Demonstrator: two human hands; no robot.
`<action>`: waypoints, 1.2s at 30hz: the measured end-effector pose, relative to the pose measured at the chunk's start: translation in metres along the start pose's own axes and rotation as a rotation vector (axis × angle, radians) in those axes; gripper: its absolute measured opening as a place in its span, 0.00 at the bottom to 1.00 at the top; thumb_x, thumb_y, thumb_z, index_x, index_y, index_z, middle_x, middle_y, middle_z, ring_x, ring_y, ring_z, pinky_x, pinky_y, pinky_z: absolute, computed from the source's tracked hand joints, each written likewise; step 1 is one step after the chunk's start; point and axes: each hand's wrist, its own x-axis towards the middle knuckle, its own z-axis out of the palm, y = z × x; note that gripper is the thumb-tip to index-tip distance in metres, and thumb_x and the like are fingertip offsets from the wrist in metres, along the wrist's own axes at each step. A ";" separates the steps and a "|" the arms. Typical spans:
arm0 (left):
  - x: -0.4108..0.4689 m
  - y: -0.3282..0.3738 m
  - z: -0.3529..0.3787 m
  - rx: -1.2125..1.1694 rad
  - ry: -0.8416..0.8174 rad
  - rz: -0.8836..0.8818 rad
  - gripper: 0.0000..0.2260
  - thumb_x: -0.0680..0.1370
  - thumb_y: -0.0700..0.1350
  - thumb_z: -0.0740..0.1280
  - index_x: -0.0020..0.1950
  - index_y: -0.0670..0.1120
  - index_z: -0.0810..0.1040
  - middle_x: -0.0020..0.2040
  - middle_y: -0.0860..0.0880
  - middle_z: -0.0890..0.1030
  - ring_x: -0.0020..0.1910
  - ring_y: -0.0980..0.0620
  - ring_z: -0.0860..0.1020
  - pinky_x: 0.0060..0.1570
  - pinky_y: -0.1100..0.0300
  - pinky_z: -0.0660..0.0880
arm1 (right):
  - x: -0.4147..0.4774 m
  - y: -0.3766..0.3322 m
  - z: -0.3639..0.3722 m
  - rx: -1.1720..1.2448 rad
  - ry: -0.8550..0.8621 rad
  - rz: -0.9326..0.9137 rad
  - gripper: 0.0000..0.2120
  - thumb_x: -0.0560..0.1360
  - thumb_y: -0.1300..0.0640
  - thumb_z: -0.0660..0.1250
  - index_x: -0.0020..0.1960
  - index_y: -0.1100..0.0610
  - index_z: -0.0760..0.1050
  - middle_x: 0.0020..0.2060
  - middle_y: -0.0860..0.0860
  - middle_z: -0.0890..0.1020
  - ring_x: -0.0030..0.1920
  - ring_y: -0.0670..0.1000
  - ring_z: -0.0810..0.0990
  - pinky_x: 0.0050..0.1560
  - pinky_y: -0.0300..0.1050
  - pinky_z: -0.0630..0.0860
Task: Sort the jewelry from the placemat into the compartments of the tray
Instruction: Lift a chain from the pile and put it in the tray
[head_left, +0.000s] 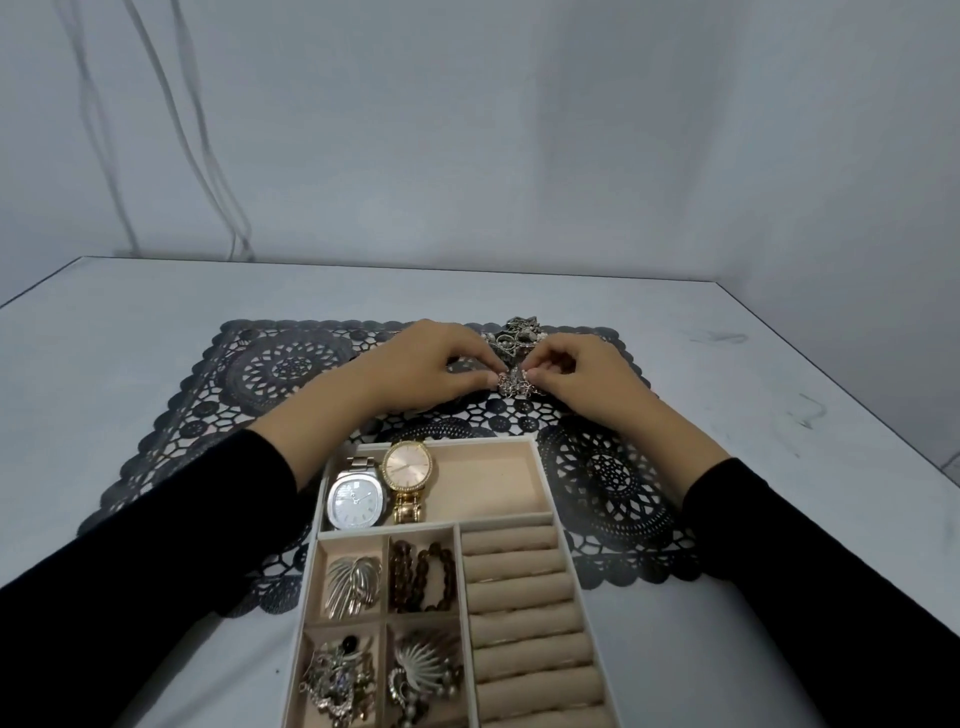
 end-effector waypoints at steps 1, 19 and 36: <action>0.003 -0.001 0.002 -0.001 -0.005 0.004 0.11 0.77 0.52 0.70 0.58 0.52 0.83 0.56 0.56 0.82 0.55 0.60 0.78 0.56 0.65 0.71 | 0.000 0.001 -0.001 0.015 -0.002 0.006 0.03 0.74 0.60 0.69 0.45 0.55 0.81 0.38 0.47 0.81 0.38 0.43 0.76 0.38 0.25 0.71; 0.008 -0.011 0.002 0.013 -0.019 -0.012 0.03 0.74 0.47 0.73 0.47 0.51 0.84 0.47 0.54 0.83 0.49 0.57 0.79 0.52 0.59 0.74 | -0.002 0.000 -0.003 -0.020 -0.020 0.034 0.02 0.74 0.57 0.70 0.44 0.54 0.81 0.37 0.46 0.80 0.38 0.43 0.76 0.38 0.29 0.71; 0.004 -0.014 -0.005 0.079 -0.015 -0.077 0.02 0.75 0.45 0.72 0.47 0.49 0.83 0.46 0.54 0.82 0.47 0.55 0.78 0.52 0.56 0.75 | -0.004 0.011 -0.017 0.240 0.025 0.095 0.01 0.76 0.60 0.68 0.46 0.56 0.78 0.44 0.57 0.82 0.39 0.48 0.79 0.48 0.44 0.77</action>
